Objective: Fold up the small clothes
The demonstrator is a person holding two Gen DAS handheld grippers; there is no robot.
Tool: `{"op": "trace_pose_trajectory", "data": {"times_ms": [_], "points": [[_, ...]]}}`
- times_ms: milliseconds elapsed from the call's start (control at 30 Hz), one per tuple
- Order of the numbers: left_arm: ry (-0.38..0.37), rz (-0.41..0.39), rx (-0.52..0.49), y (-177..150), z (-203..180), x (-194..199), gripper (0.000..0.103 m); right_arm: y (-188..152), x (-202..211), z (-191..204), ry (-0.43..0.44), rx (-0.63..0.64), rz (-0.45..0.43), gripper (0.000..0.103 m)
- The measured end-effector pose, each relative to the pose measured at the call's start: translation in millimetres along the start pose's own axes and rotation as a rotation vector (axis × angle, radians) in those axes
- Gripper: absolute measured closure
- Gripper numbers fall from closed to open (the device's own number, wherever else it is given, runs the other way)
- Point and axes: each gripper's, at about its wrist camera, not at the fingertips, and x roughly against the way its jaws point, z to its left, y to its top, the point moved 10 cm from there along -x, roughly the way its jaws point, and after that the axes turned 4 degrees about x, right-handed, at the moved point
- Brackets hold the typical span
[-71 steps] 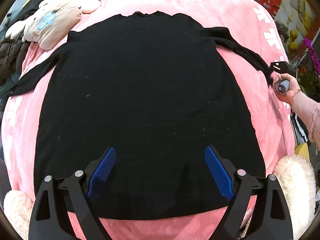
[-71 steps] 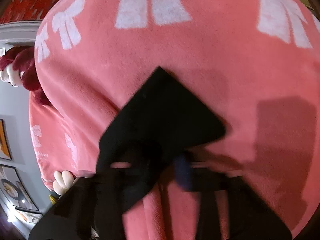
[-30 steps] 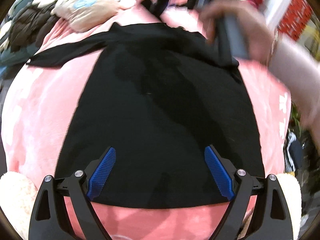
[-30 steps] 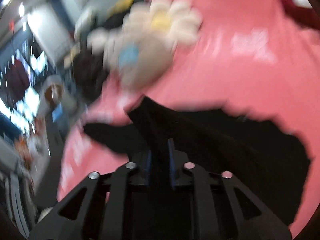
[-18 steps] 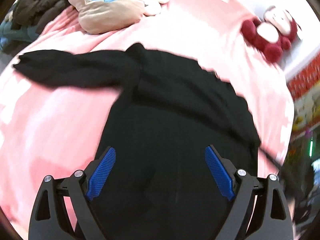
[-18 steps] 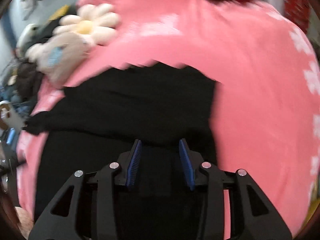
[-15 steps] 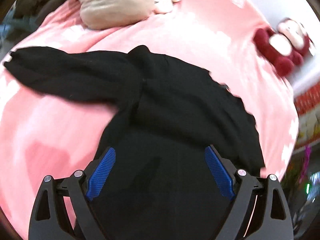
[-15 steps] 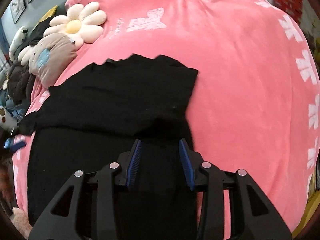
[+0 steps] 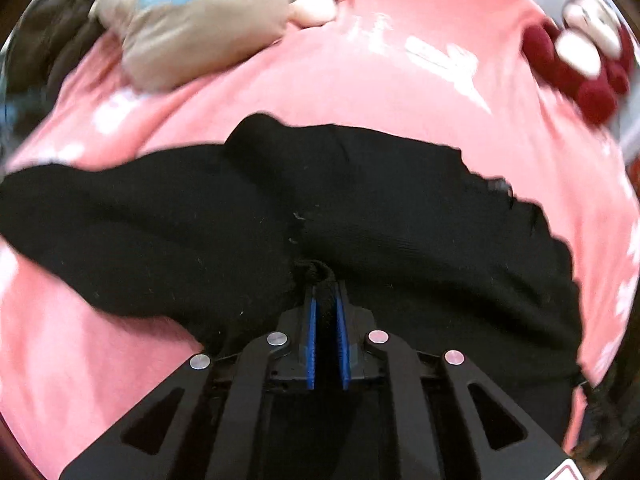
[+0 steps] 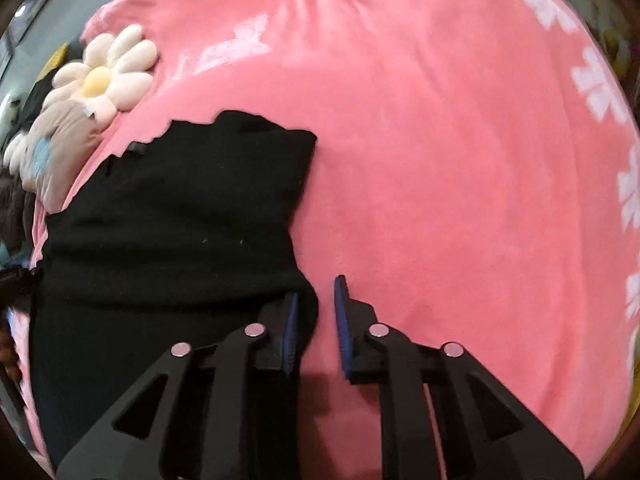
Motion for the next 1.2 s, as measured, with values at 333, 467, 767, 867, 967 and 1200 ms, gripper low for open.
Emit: {"op": "trace_pose_trajectory", "data": {"times_ms": [333, 467, 767, 867, 967, 1200], "points": [[-0.018, -0.005, -0.004, 8, 5, 26, 0.063, 83, 14, 4, 0.149, -0.071, -0.086, 0.046], [0.012, 0.044, 0.032, -1, 13, 6, 0.063, 97, -72, -13, 0.12, -0.145, 0.091, 0.049], [0.06, 0.011, -0.008, 12, 15, -7, 0.061, 108, -106, -36, 0.035, -0.136, 0.074, 0.097], [0.033, -0.021, -0.01, 17, 14, 5, 0.062, 111, -65, -45, 0.053, -0.193, -0.049, 0.091], [-0.075, -0.073, 0.04, 26, 7, 30, 0.05, 100, -29, -7, 0.147, -0.093, -0.09, 0.091], [-0.04, 0.028, 0.016, 26, -23, -4, 0.047, 73, -77, 125, 0.241, 0.219, 0.079, 0.098]]}}
